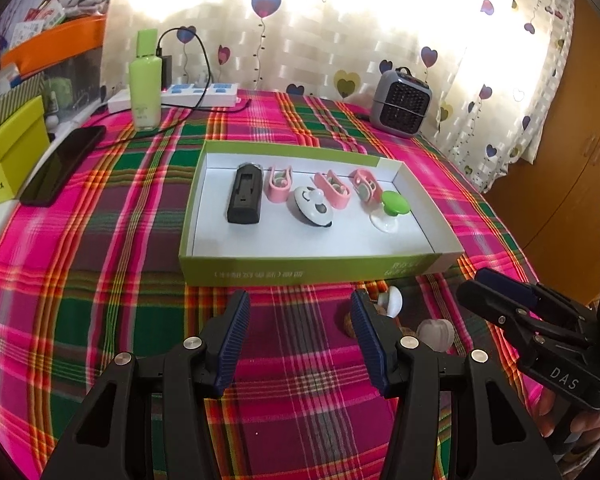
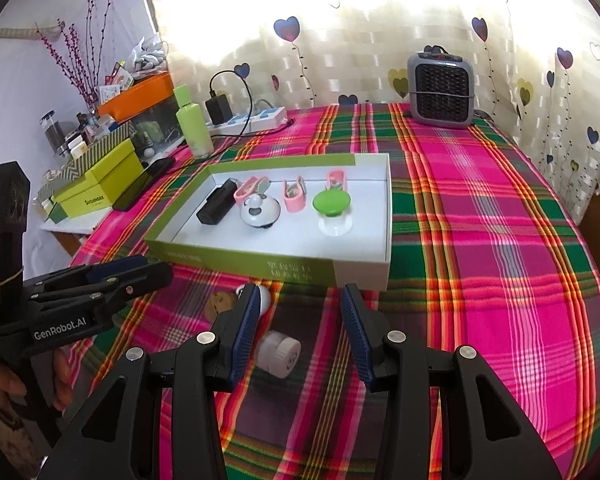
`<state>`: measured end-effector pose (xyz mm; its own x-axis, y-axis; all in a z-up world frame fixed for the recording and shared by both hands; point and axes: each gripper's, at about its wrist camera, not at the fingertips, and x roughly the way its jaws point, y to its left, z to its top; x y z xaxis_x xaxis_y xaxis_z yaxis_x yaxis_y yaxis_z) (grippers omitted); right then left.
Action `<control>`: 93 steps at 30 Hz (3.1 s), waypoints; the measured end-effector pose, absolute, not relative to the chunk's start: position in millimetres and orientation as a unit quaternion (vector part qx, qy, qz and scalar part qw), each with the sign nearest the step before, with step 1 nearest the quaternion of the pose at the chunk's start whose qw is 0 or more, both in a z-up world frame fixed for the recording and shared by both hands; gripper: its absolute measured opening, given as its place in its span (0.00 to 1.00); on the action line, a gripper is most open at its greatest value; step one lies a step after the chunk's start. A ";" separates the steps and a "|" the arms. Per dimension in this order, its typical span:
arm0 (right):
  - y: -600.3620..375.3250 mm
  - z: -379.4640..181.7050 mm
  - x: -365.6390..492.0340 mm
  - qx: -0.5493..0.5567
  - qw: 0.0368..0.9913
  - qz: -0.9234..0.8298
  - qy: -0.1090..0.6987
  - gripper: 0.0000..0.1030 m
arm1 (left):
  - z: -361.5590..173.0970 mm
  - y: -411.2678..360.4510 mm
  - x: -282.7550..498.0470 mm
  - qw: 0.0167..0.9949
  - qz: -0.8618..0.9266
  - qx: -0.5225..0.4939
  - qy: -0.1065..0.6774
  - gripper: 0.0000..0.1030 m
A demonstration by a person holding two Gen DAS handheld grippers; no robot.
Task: Organize objects
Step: 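Move the left tool toward the walnuts while the right tool grasps the white round cap, then grasp a walnut with the left tool while the right tool holds the white cap, then carry the walnut toward the box with the left tool while the right tool carries the cap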
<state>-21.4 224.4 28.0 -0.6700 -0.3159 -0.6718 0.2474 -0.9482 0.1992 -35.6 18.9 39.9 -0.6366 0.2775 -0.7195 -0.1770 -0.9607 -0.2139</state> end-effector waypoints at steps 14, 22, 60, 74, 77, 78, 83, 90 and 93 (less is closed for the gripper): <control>217.2 3.9 -14.6 0.410 0.166 -0.895 -0.047 0.42 | 27.0 24.9 -25.3 0.148 0.890 -0.425 -0.066 0.49; 210.9 -2.4 -13.9 0.417 0.156 -0.895 -0.024 0.42 | 26.9 31.1 -21.3 0.159 0.888 -0.427 -0.066 0.49; 238.1 -0.5 -3.7 0.408 0.138 -0.902 -0.039 0.20 | 11.6 83.3 -22.5 0.160 0.880 -0.448 -0.022 0.49; 238.6 -1.2 -4.7 0.409 0.140 -0.901 -0.041 0.20 | 9.7 84.2 -23.0 0.163 0.879 -0.446 -0.026 0.29; 238.8 -1.3 -4.9 0.409 0.139 -0.901 -0.040 0.20 | 9.7 82.7 -22.7 0.166 0.879 -0.446 -0.030 0.28; 239.1 -1.3 -4.6 0.409 0.138 -0.901 -0.040 0.20 | 9.5 81.6 -22.6 0.167 0.878 -0.447 -0.033 0.28; 240.1 -1.4 -4.4 0.408 0.137 -0.902 -0.041 0.20 | 8.9 79.6 -21.4 0.169 0.878 -0.447 -0.040 0.28; 240.2 -0.3 -3.7 0.406 0.139 -0.902 -0.040 0.20 | 9.4 79.0 -20.9 0.167 0.878 -0.446 -0.038 0.28; 239.3 0.4 -3.1 0.405 0.140 -0.903 -0.040 0.20 | 9.7 77.8 -19.4 0.164 0.880 -0.445 -0.032 0.28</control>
<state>-3.1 239.3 0.4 -0.6329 -0.2862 -0.7194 0.2210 -0.9573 0.1864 -19.4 77.8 9.7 -0.5498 0.3168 -0.7729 -0.2590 -0.9443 -0.2028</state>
